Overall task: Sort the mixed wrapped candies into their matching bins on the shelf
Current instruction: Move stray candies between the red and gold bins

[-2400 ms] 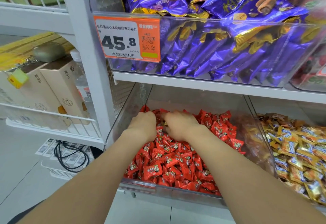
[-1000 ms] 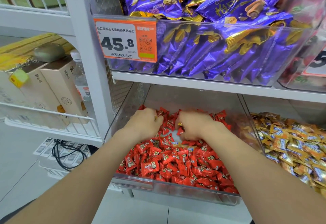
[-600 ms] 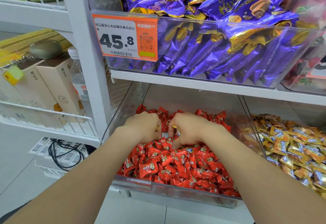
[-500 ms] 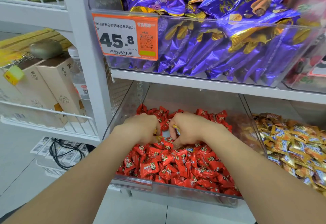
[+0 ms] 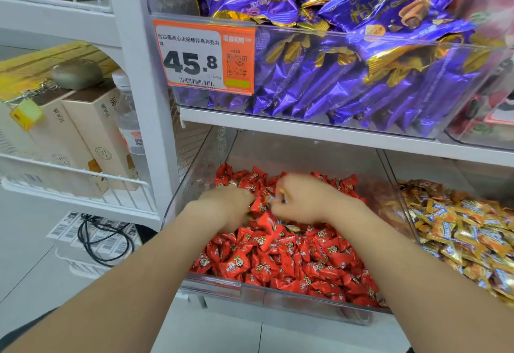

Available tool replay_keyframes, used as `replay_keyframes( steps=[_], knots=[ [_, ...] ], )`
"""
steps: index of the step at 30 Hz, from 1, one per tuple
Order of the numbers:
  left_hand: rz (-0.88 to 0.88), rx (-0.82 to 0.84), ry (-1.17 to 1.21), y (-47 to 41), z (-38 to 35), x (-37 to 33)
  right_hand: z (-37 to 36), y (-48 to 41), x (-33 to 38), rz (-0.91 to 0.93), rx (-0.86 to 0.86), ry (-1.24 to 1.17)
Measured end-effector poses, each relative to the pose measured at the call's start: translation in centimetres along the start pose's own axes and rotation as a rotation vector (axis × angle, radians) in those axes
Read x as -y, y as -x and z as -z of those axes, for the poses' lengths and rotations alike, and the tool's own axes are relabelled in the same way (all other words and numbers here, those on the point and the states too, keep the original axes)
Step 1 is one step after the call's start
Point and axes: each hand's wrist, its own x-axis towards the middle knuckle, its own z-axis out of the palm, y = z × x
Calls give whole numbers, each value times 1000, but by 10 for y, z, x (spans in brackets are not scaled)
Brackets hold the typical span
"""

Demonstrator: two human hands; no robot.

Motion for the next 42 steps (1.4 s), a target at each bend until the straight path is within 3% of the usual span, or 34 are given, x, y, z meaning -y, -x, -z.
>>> replay_keyframes(
  steps=[10,16,21,26,32,37,42],
  knots=[
    [-38,-259,540,-6,14,0,24,14,-7,-119,-106,-84],
    [-27,-349,824,0,19,-5,25,27,-12,-124,-20,-200],
    [-41,-313,1122,6,23,-10,27,34,-2,-196,-8,-815],
    [-118,-360,1170,8,26,-24,29,37,19,-431,-44,-1401],
    [100,-627,964,15,31,-35,31,55,14,-335,-46,-1457],
    [58,-425,1290,35,33,-64,39,89,10,-306,29,-1549],
    [0,-80,1741,59,46,-108,57,140,-8,-311,-129,-1543]
  ],
)
